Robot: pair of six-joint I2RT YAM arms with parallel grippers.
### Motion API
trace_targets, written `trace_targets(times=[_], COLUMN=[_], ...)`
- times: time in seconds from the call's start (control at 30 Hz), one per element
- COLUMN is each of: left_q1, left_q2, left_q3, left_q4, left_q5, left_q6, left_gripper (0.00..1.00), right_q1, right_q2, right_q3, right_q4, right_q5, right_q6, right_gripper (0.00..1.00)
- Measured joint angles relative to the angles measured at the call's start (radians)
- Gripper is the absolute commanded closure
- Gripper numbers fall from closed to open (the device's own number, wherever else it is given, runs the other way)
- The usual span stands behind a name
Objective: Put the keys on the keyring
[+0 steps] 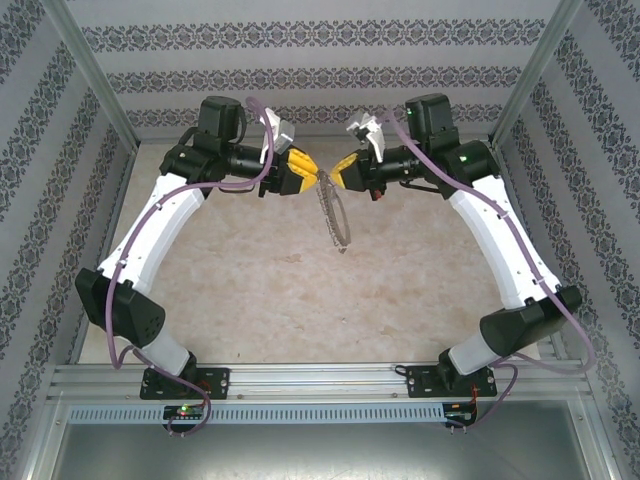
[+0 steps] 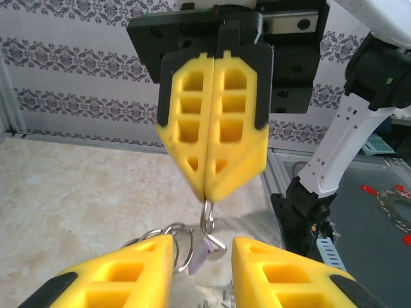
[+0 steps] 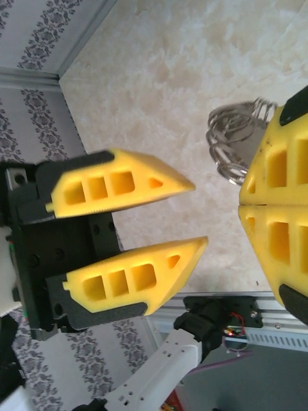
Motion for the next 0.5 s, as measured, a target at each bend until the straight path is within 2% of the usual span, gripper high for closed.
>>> trace_targets(times=[0.27, 0.5], left_q1=[-0.007, -0.009], left_q2=[0.009, 0.048], left_q3=[0.013, 0.048], left_q4=[-0.089, -0.168], left_q5=[0.027, 0.061], left_q6=[0.051, 0.102], left_gripper=[0.71, 0.73], right_q1=[0.044, 0.068], right_q2=[0.084, 0.139], right_q3=[0.148, 0.264], right_q4=[-0.225, -0.352], right_q5=[0.098, 0.167], right_q6=[-0.104, -0.158], right_gripper=[1.0, 1.0])
